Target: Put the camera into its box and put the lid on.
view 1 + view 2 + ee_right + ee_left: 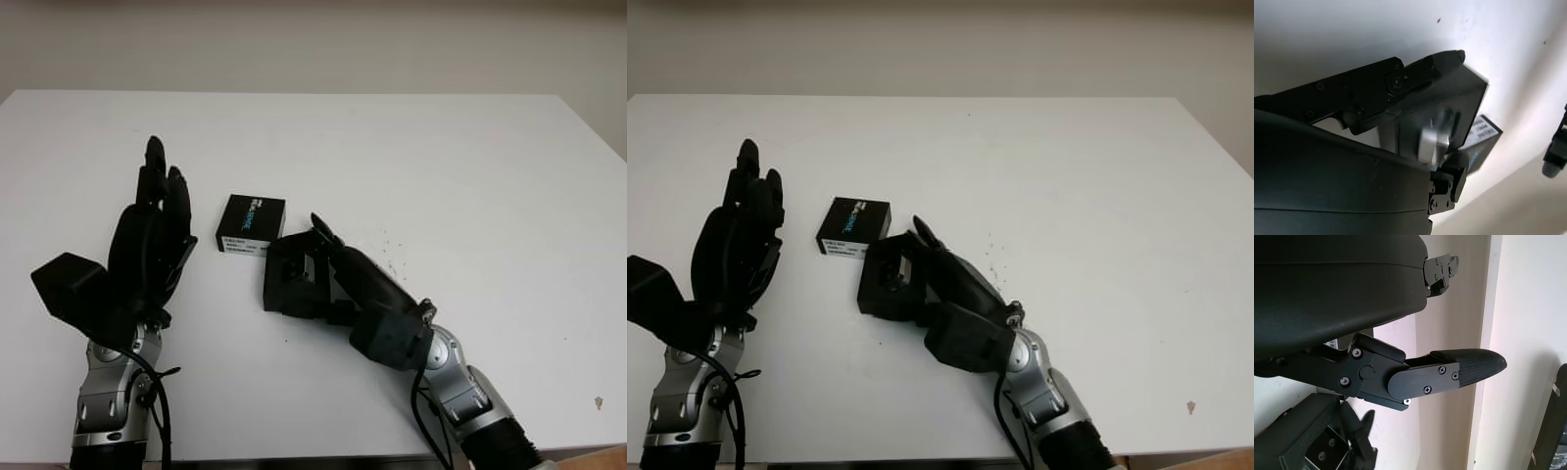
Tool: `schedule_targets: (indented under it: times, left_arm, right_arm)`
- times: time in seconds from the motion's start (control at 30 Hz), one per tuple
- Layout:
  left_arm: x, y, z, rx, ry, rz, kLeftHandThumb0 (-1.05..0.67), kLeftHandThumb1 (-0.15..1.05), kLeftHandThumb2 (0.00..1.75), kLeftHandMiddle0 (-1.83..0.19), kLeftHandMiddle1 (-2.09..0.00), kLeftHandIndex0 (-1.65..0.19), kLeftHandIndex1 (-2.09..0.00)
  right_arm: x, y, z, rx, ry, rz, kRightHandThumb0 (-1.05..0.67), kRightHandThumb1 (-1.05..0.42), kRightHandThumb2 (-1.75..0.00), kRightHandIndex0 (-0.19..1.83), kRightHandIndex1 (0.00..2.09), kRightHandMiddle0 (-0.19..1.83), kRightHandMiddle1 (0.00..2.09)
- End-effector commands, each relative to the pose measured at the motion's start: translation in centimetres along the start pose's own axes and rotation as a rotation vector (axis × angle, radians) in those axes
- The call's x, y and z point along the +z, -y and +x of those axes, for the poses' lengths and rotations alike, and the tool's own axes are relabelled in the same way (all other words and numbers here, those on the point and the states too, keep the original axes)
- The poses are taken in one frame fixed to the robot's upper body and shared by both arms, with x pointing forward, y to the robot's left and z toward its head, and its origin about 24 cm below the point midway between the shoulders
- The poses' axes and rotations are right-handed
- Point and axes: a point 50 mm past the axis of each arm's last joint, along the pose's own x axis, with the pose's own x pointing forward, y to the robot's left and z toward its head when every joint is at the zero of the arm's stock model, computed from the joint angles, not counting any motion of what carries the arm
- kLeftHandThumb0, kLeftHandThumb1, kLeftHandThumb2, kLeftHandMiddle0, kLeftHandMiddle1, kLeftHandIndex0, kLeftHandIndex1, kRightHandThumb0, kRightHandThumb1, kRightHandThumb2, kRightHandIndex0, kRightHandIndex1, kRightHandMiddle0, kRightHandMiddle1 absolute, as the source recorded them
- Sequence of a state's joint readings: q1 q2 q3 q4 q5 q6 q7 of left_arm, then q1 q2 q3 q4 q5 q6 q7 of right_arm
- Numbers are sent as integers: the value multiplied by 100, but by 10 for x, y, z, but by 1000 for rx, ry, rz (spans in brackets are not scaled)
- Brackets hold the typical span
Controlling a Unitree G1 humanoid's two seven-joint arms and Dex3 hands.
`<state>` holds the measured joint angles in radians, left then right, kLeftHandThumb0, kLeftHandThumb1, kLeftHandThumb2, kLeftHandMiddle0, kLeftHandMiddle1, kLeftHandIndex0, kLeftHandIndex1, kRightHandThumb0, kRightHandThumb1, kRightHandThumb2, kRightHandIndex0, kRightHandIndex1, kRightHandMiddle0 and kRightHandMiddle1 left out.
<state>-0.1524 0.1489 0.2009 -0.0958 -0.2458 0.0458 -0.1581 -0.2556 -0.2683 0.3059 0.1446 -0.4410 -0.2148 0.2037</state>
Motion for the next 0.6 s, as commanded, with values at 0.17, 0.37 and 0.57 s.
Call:
schedule_targets:
  times: [0.17, 0.37, 0.57]
  left_arm:
    - [2, -2, -1, 1, -1, 0, -78, 105, 55, 19, 0, 19, 0]
    - [3, -3, -1, -11, 2, 16, -78, 105, 56, 19, 0, 19, 0]
    - [3, -3, -1, -13, 4, 17, -79, 105, 56, 19, 0, 19, 0]
  right_arm:
    - [11, 32, -8, -69, 42, -119, -55, -88, -5, -19, 0, 0, 24]
    - [18, 42, -10, -168, 82, -146, -56, -88, -5, -12, 5, 13, 20]
    - [27, 55, -6, -210, 95, -148, -59, -89, -6, 14, 17, 20, 20]
